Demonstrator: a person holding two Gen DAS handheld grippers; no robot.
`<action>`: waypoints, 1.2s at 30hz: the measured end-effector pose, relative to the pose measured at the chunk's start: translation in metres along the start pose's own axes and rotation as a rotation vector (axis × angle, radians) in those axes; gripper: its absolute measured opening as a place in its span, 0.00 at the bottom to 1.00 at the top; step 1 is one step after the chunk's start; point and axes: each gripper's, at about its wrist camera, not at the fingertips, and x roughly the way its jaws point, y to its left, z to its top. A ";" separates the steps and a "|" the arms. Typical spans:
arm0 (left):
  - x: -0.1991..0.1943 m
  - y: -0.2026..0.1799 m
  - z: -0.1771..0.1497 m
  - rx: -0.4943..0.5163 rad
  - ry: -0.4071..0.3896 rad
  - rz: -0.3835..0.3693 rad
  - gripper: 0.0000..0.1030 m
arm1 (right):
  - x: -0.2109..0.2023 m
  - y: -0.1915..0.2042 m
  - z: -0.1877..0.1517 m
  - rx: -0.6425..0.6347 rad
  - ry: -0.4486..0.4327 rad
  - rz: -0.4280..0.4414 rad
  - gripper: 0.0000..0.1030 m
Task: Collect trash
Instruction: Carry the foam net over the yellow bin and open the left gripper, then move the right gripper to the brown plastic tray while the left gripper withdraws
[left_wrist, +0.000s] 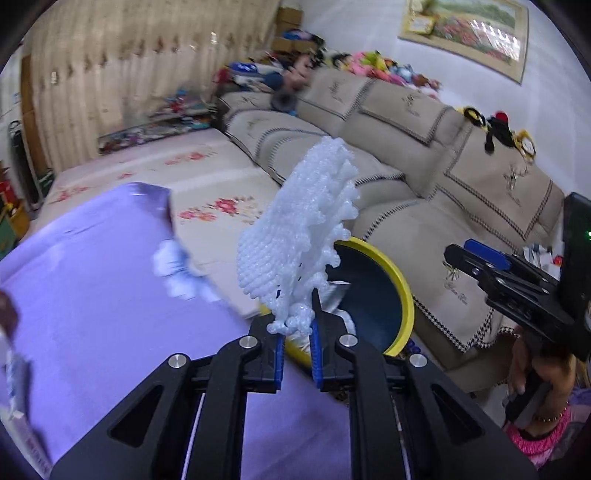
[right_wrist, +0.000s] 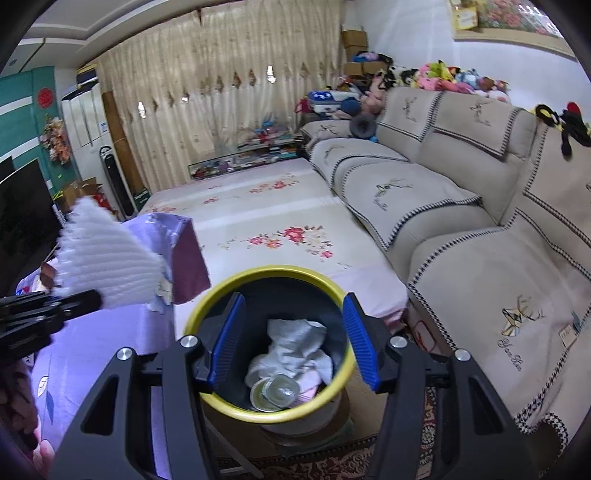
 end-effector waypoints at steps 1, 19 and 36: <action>0.018 -0.007 0.005 0.009 0.021 -0.024 0.12 | 0.000 -0.004 -0.001 0.005 0.001 -0.004 0.51; 0.064 -0.016 0.004 -0.022 0.072 -0.049 0.71 | 0.007 -0.033 -0.012 0.052 0.020 -0.014 0.51; -0.177 0.129 -0.154 -0.203 -0.193 0.370 0.95 | 0.019 0.109 -0.010 -0.140 0.066 0.190 0.51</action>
